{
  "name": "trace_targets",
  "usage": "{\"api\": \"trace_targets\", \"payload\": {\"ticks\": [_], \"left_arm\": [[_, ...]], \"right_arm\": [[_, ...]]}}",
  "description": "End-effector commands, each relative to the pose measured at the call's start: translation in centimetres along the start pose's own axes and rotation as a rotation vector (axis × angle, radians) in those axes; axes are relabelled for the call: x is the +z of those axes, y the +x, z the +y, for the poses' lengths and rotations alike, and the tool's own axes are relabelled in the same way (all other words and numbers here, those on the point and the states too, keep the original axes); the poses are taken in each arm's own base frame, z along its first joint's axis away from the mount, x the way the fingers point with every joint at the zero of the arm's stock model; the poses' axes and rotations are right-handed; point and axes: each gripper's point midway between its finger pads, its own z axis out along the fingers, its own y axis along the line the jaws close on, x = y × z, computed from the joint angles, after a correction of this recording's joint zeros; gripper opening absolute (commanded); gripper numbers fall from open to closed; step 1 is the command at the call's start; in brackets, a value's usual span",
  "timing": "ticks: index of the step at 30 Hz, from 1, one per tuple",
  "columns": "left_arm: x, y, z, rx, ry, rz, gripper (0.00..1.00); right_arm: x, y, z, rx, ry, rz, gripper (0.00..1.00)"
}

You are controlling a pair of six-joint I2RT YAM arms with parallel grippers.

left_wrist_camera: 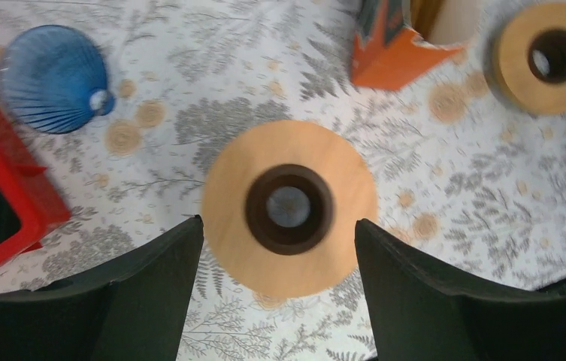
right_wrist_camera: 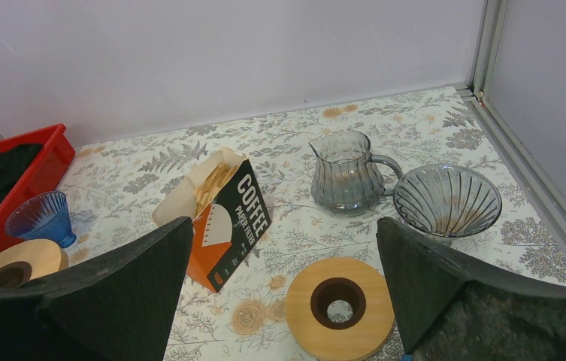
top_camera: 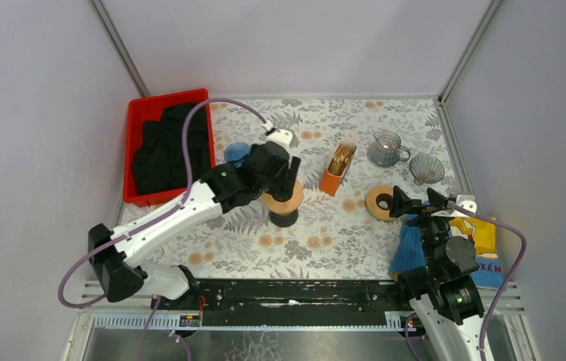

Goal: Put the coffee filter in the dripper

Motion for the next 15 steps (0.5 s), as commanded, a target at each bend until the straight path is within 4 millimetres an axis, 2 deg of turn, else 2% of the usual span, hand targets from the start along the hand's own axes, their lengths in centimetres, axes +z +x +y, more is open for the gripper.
{"api": "trace_targets", "payload": {"ticks": [1,8,15], "left_arm": [[0.1,-2.0,4.2,-0.148,-0.087,-0.106,0.81],[0.6,-2.6,9.4,-0.353,-0.12,-0.189,0.82],[2.7,-2.0,14.8,-0.516,-0.218,-0.23,0.81]], "right_arm": [[-0.1,-1.7,0.5,0.019,-0.024,-0.061,0.99],[-0.1,-1.6,0.5,0.017,-0.023,-0.06,0.99],[0.1,-1.3,0.5,0.013,-0.021,-0.05,0.99]]}}
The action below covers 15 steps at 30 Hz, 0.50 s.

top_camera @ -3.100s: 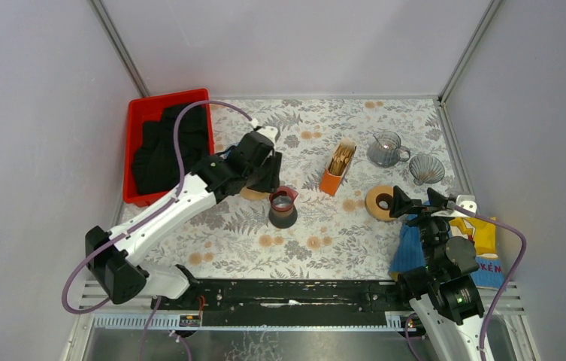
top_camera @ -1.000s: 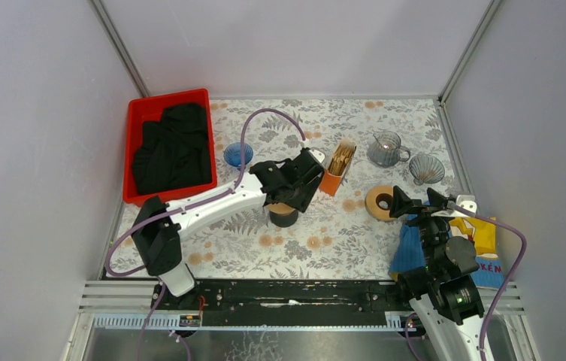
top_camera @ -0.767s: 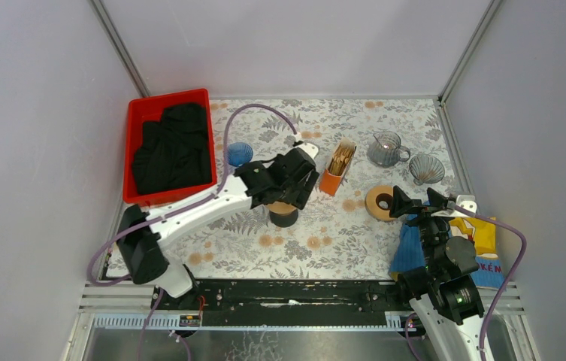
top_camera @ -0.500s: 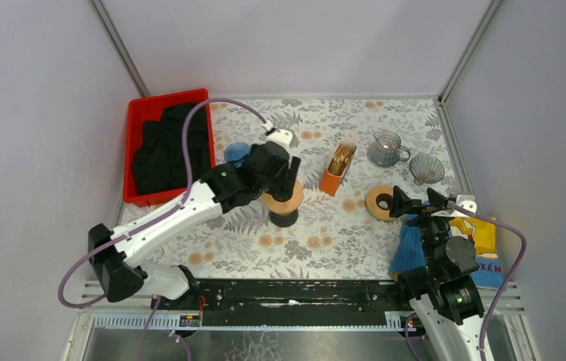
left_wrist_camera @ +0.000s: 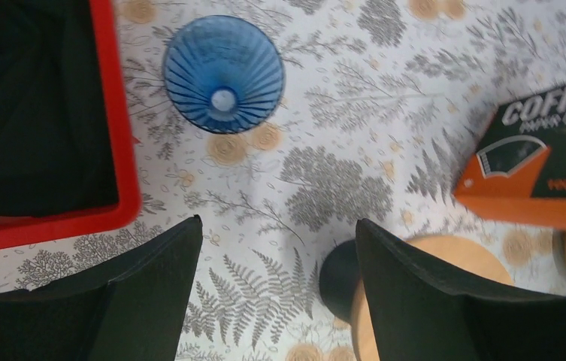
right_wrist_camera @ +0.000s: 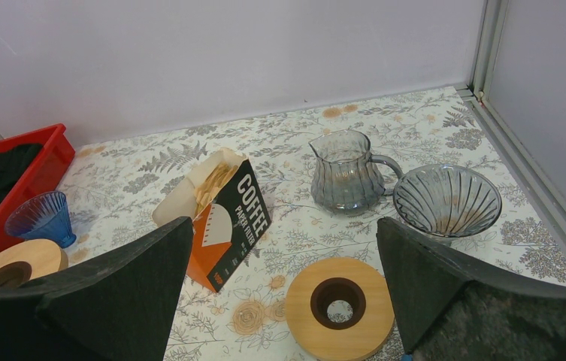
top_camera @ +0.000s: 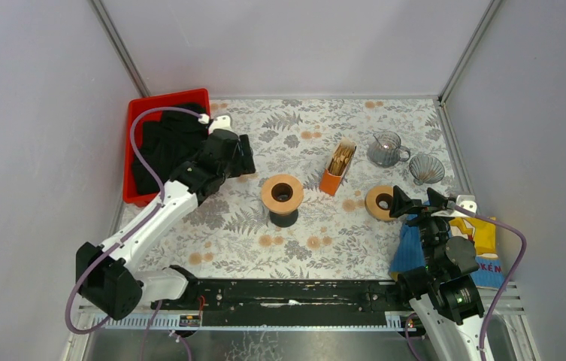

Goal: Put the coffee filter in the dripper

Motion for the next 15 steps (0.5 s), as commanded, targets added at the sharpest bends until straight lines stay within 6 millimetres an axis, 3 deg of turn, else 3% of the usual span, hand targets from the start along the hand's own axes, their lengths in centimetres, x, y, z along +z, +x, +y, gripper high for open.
{"api": "trace_targets", "payload": {"ticks": [1,15], "left_arm": [[1.9,-2.5,1.1,-0.146,-0.003,-0.1,0.81],[8.9,-2.3,6.4,-0.284,-0.157,-0.098,0.67]], "right_arm": [[0.1,-1.3,0.5,0.014,-0.021,-0.048,0.99],[0.3,-1.1,0.5,0.011,-0.023,-0.042,0.99]]}}
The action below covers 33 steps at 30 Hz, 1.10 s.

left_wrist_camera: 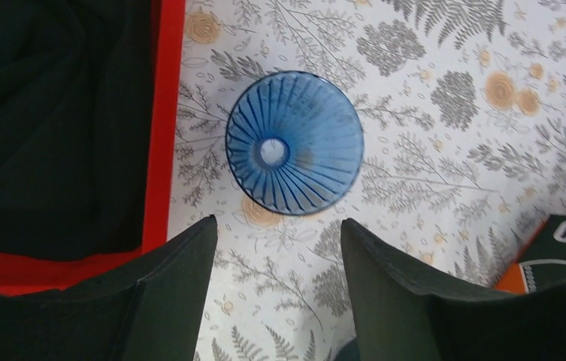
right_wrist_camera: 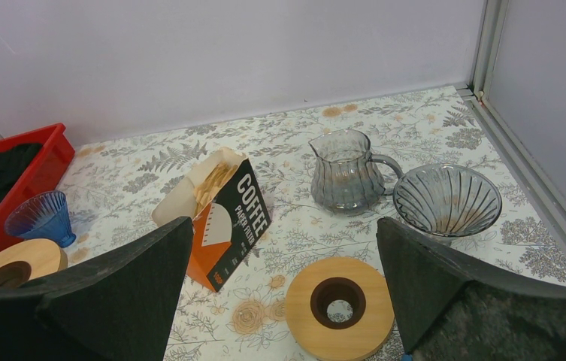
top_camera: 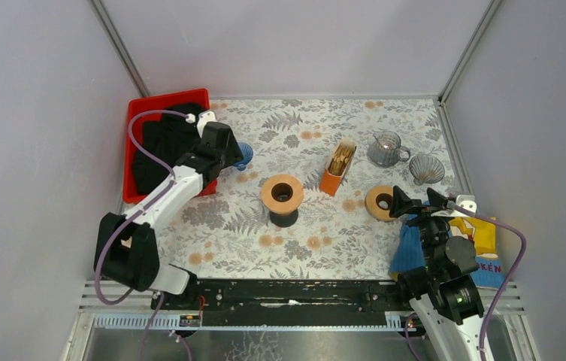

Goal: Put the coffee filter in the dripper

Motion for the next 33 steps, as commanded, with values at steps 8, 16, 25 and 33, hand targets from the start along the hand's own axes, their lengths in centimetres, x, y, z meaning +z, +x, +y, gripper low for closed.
{"api": "trace_targets", "payload": {"ticks": [8,16,25,33], "left_arm": [[6.0,-0.4,1.6,-0.091,-0.038,-0.01,0.59],[8.2,0.3,2.7,-0.106,-0.059,0.015,0.47],[9.4,1.0,2.5,-0.102,-0.048,0.047,0.28],[7.2,-0.4,1.4,-0.099,0.003,0.043,0.07]], "right_arm": [[0.3,-1.0,0.5,0.009,-0.021,-0.042,0.99],[0.4,-0.9,0.5,0.008,-0.019,-0.041,0.99],[0.5,-0.8,0.4,0.005,-0.018,-0.036,0.99],[0.6,-0.7,0.4,0.001,-0.013,-0.031,0.99]]}}
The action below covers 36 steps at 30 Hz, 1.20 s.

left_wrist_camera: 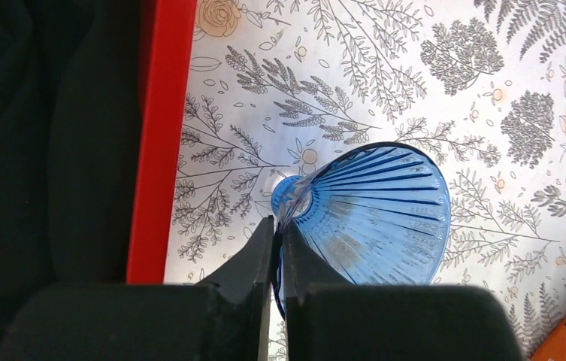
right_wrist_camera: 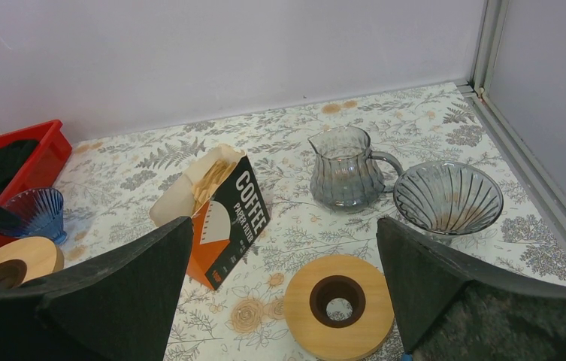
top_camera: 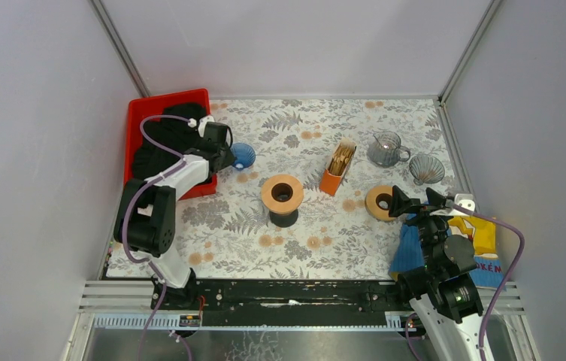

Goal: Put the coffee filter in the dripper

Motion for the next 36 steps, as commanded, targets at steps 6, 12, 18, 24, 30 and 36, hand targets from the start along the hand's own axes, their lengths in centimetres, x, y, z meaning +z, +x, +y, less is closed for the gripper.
{"api": "trace_targets", "payload": {"ticks": [6,12,18,24,30,36], "left_arm": [[-4.5,-3.0,-3.2,-0.006,0.153,-0.028,0.04],[-7.7,-2.2,-4.3,0.015,0.243,0.038,0.03],[-11.2,-1.6,-5.5,0.049,0.353,0.095,0.01],[-15.0,-1.5,-6.8,0.101,0.458,0.135,0.0],[-18.1,-0.8,-8.0,0.163,0.531,0.177,0.01],[-20.7,-0.2,-9.5,0.21,0.588,0.182,0.03]], "right_arm": [[0.6,-0.9,0.5,0.007,-0.016,-0.021,0.99],[0.9,-0.5,0.6,0.016,-0.012,0.004,0.99],[1.1,-0.6,1.4,0.04,-0.037,0.036,0.99],[1.6,-1.0,2.6,0.058,-0.068,0.098,0.99],[2.1,-1.3,4.2,0.047,-0.13,0.175,0.99],[3.0,-1.1,7.3,0.059,-0.254,0.311,0.99]]}}
